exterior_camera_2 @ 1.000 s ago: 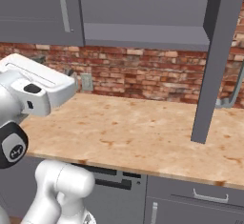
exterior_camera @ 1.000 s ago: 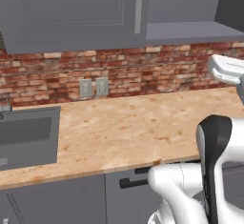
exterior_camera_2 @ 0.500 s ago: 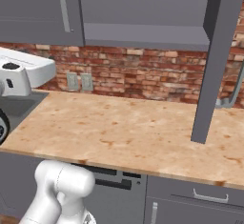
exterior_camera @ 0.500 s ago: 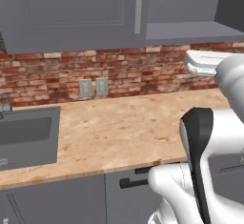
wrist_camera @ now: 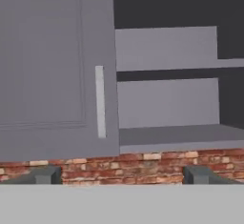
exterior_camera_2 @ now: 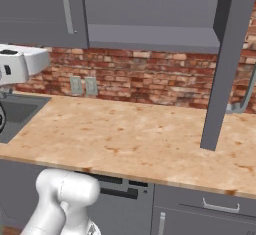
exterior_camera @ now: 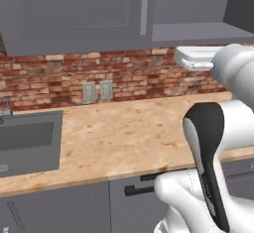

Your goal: Open the cabinet, pick the kettle from the cabinet, and place it in the sink.

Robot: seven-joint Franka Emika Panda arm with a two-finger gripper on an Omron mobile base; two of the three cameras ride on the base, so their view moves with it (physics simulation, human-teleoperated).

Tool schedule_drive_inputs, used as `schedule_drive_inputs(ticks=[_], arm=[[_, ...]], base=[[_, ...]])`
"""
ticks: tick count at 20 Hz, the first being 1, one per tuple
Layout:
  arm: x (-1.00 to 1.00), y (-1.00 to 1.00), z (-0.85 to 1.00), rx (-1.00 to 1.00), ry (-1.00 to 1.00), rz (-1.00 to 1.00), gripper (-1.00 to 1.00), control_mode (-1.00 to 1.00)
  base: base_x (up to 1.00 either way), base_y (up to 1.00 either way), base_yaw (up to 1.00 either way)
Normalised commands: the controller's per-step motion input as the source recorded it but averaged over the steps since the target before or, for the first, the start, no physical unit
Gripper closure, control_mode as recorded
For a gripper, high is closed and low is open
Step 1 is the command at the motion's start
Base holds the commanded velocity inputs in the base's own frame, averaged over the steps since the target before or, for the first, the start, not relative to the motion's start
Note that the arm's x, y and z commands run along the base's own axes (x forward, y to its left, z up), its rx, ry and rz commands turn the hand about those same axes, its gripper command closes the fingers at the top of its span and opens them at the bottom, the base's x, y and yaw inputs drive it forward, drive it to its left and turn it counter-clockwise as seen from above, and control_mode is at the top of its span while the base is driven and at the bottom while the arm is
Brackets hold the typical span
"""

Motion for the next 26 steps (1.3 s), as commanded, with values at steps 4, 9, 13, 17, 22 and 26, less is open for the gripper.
schedule_drive_inputs(ticks=[4, 9, 13, 17, 22, 26], arm=[[0.42, 0.16, 0.00, 0.00, 0.11, 0.37, -1.00, -1.00], [0.40, 0.21, 0.00, 0.00, 0.16, 0.29, -1.00, -1.00], [0.49, 0.24, 0.00, 0.00, 0.23, 0.17, -1.00, -1.00], [0.44, 0.25, 0.00, -0.02, 0.17, 0.11, -1.00, -1.00], [0.33, 0.11, 0.00, -0.08, 0.07, 0.02, -1.00, -1.00], [0.26, 0.02, 0.00, -0.16, 0.00, -0.01, -1.00, -1.00]], base=[[0.00, 0.00, 0.00], [0.00, 0.00, 0.00], [0.00, 0.00, 0.00], [0.00, 0.00, 0.00], [0.00, 0.00, 0.00], [0.00, 0.00, 0.00]])
